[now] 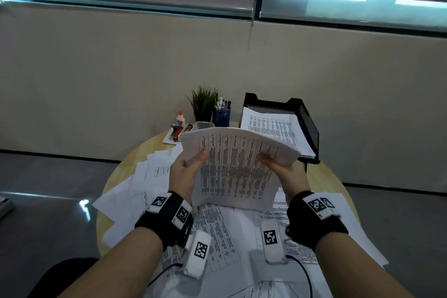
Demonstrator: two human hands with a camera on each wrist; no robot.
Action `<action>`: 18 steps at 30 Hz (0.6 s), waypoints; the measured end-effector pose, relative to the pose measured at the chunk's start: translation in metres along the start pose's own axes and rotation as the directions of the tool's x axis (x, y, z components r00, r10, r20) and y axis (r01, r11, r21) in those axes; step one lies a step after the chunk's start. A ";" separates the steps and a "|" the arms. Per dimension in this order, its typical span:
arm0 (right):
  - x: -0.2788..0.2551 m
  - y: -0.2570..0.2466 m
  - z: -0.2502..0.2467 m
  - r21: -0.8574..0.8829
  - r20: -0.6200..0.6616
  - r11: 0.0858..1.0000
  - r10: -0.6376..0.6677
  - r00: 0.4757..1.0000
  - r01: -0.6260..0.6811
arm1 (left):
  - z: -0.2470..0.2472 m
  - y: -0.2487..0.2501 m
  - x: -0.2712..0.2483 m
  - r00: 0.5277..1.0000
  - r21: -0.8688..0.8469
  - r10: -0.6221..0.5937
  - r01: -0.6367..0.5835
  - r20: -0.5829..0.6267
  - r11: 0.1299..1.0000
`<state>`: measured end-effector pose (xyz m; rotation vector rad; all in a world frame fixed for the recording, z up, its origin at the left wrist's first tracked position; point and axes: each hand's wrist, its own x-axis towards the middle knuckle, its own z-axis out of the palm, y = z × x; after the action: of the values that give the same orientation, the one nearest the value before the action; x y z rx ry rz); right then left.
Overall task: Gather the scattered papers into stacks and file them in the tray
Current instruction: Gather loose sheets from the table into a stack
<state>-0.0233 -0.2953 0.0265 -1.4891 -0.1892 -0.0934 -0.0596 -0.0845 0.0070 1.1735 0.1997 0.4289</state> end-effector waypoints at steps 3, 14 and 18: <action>0.000 -0.001 -0.001 -0.010 -0.015 1.000 -0.003 1.000 0.003 | 0.001 0.000 0.002 0.999 0.019 -0.034 0.034 0.010 0.999; -0.005 0.010 -0.004 -0.035 -0.044 0.992 0.117 0.992 -0.119 | 0.011 -0.006 -0.003 0.999 0.110 -0.028 0.025 0.031 0.994; -0.005 0.010 -0.009 0.014 -0.032 0.994 0.106 0.994 -0.105 | 0.008 -0.010 -0.001 1.000 0.101 -0.002 0.001 0.012 0.995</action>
<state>-0.0256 -0.3035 0.0154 -1.4818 -0.0841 -0.0318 -0.0551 -0.0953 0.0006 1.2749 0.2139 0.4137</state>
